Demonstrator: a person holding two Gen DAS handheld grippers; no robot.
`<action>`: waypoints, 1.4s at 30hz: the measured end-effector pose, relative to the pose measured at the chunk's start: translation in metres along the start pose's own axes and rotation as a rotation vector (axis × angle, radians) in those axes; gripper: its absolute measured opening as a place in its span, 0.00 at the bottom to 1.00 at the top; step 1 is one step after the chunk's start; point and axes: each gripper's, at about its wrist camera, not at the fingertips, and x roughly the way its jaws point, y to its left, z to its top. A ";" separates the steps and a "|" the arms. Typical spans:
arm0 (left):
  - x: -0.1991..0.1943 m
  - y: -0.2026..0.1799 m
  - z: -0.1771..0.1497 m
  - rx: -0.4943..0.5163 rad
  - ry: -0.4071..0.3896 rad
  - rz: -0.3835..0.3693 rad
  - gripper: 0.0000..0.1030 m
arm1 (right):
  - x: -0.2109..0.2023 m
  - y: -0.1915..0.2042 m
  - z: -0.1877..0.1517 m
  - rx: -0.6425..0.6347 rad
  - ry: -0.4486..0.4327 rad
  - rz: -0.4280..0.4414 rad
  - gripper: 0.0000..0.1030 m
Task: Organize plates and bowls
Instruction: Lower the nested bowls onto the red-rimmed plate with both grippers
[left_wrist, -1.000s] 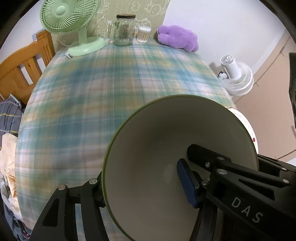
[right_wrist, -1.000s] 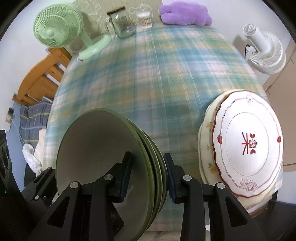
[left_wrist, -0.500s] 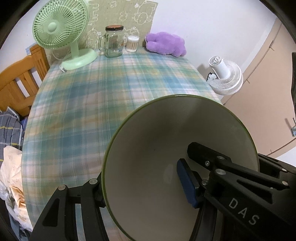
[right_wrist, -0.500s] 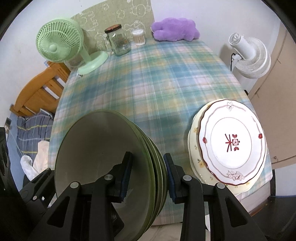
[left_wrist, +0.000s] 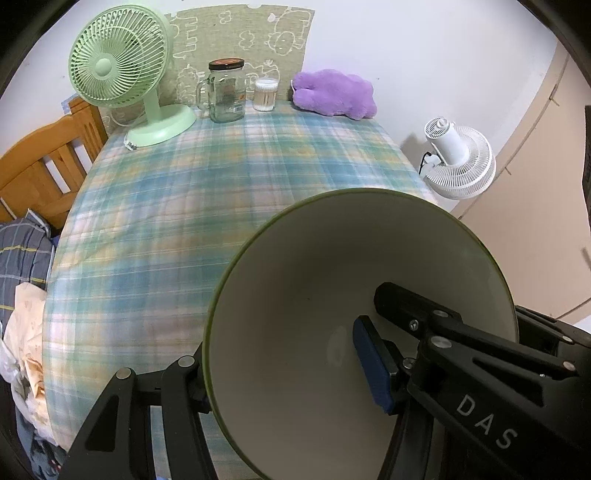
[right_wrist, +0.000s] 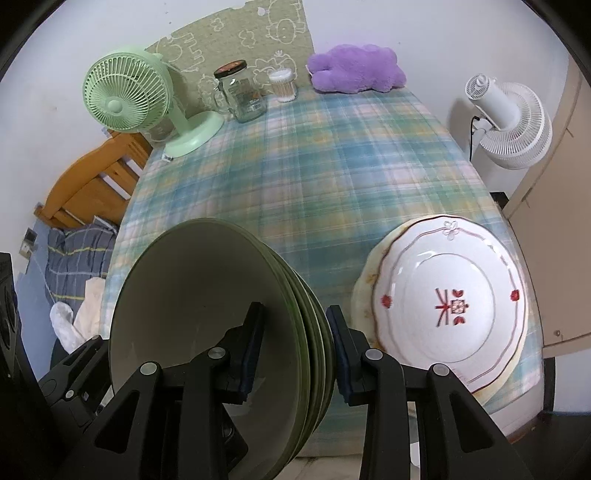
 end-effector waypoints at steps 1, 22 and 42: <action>0.001 -0.006 0.001 -0.005 -0.001 0.002 0.60 | -0.001 -0.004 0.001 -0.002 0.001 0.002 0.37; 0.021 -0.093 0.012 -0.088 -0.014 0.027 0.60 | -0.019 -0.097 0.026 -0.095 0.024 0.019 0.37; 0.059 -0.134 0.015 -0.144 0.031 0.011 0.60 | -0.002 -0.149 0.036 -0.119 0.080 -0.002 0.37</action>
